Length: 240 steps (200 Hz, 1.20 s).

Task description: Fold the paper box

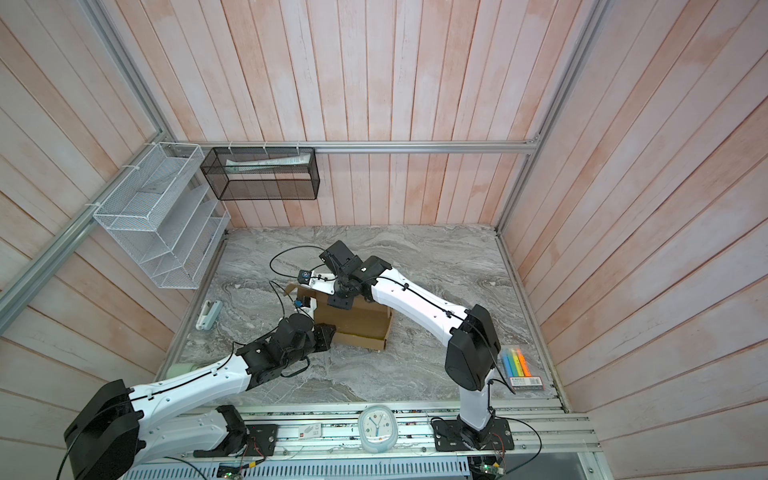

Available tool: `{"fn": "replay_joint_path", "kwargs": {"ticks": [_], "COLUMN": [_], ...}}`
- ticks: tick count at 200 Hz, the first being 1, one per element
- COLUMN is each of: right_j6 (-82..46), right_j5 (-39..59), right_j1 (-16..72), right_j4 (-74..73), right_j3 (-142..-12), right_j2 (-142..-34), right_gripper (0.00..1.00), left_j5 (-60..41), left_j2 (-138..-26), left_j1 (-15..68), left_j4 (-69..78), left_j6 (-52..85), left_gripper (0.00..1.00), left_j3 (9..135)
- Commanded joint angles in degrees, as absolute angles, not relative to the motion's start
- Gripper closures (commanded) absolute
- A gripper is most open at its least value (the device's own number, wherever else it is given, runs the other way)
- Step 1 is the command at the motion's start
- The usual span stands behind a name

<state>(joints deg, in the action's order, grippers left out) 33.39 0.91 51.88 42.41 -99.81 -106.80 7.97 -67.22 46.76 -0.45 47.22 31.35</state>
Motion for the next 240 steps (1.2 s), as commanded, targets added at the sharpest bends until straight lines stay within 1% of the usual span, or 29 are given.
{"fn": "replay_joint_path", "kwargs": {"ticks": [1,43,79,138,187,227,240], "right_j6": [31.5,28.7,26.4,23.3,19.7,17.3,16.6], "right_j5": [-0.1,-0.2,-0.4,1.0,3.8,6.2,6.9], "right_j1": [52.6,53.8,54.6,55.5,55.9,55.9,55.9], "right_j4": [42.7,40.3,38.1,34.9,31.2,26.1,23.9], "right_j3": [-97.7,-93.5,-89.8,-84.7,-80.0,-75.0,-72.8], "right_j2": [-105.1,-103.8,-102.2,-100.1,-99.0,-98.0,-97.5], "right_gripper": [1.0,1.0,1.0,0.8,0.65,0.55,0.53], "left_j5": [7.9,7.6,8.3,11.8,18.3,18.3,18.1], "left_j2": [-68.3,-67.7,-64.7,-55.5,-46.5,-45.2,-45.3], "left_j1": [46.4,46.4,46.4,46.4,46.1,42.7,41.6], "left_j4": [3.3,5.0,4.0,-4.9,-14.4,-19.8,-21.2], "left_j6": [47.3,48.2,49.0,51.3,52.0,48.2,46.7], "left_gripper": [0.79,0.8,0.8,0.8,0.8,0.8,0.78], "left_j3": [29.8,27.4,25.4,23.4,24.7,29.7,31.3]}}
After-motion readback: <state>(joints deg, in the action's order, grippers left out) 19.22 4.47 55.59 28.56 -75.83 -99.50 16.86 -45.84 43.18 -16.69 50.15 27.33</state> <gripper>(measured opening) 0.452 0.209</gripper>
